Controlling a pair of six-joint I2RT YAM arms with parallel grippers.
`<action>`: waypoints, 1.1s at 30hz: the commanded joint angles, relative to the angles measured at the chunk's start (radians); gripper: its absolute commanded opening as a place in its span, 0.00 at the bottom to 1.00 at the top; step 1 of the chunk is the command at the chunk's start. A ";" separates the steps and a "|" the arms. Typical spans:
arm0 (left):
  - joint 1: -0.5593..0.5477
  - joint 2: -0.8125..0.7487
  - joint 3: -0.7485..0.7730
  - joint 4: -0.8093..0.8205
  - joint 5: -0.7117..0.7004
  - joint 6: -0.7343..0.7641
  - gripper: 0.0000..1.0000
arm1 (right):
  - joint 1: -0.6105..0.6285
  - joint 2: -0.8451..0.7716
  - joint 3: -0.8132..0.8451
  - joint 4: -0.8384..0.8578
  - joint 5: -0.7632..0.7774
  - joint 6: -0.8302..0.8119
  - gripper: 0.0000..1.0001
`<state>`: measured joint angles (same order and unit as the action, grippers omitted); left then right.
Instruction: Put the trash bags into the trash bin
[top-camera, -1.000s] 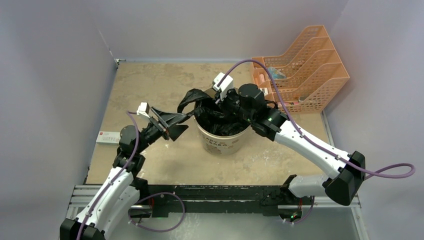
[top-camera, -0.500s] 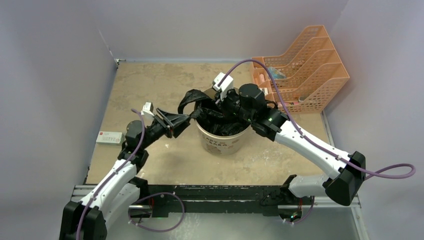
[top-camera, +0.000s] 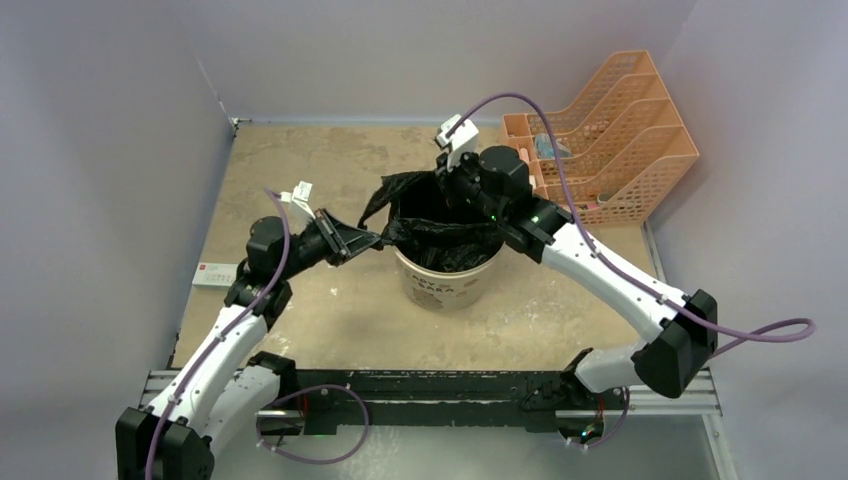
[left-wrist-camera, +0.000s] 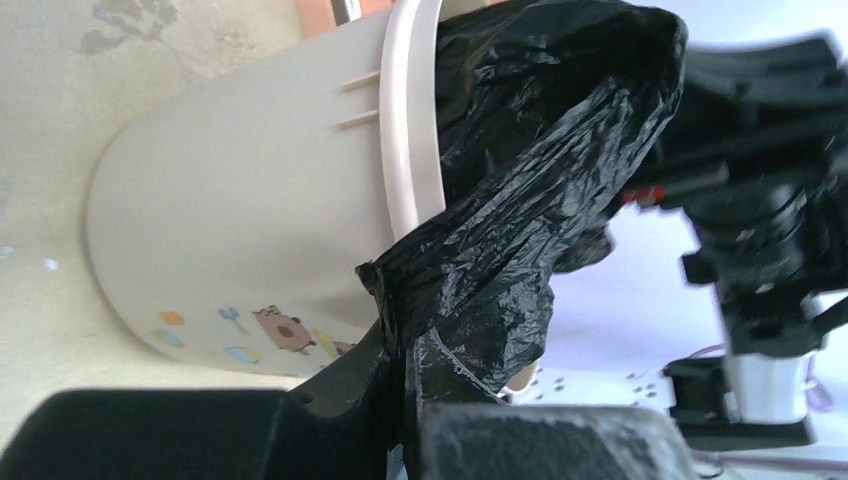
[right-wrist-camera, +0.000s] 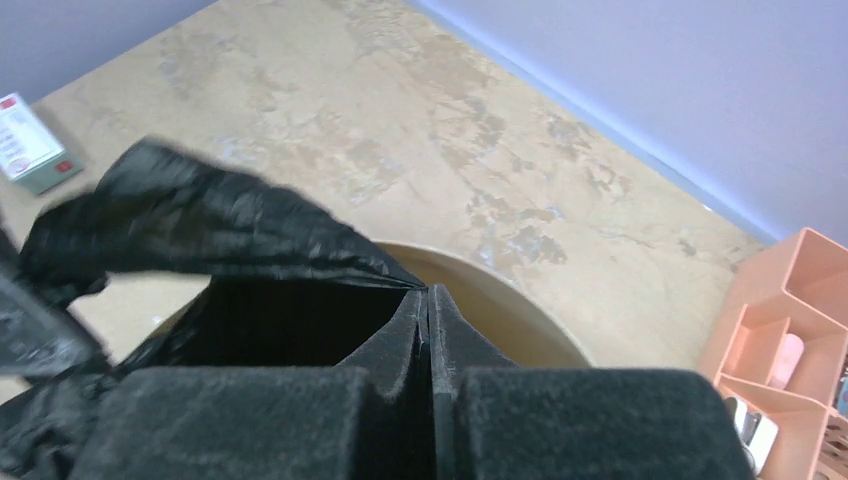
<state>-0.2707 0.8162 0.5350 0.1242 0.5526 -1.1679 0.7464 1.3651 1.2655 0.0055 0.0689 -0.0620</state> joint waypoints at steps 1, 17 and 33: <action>-0.004 0.064 0.089 -0.190 0.079 0.275 0.00 | -0.046 0.042 0.066 0.093 -0.003 0.023 0.00; -0.004 0.039 0.206 -0.426 -0.030 0.452 0.35 | -0.068 0.228 0.249 0.027 0.005 -0.049 0.11; -0.004 -0.098 0.403 -0.625 -0.190 0.618 0.81 | -0.078 -0.017 0.221 -0.080 0.105 0.037 0.64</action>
<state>-0.2710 0.7380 0.8703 -0.4450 0.3862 -0.6289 0.6792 1.4231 1.5127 -0.0715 0.0948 -0.0559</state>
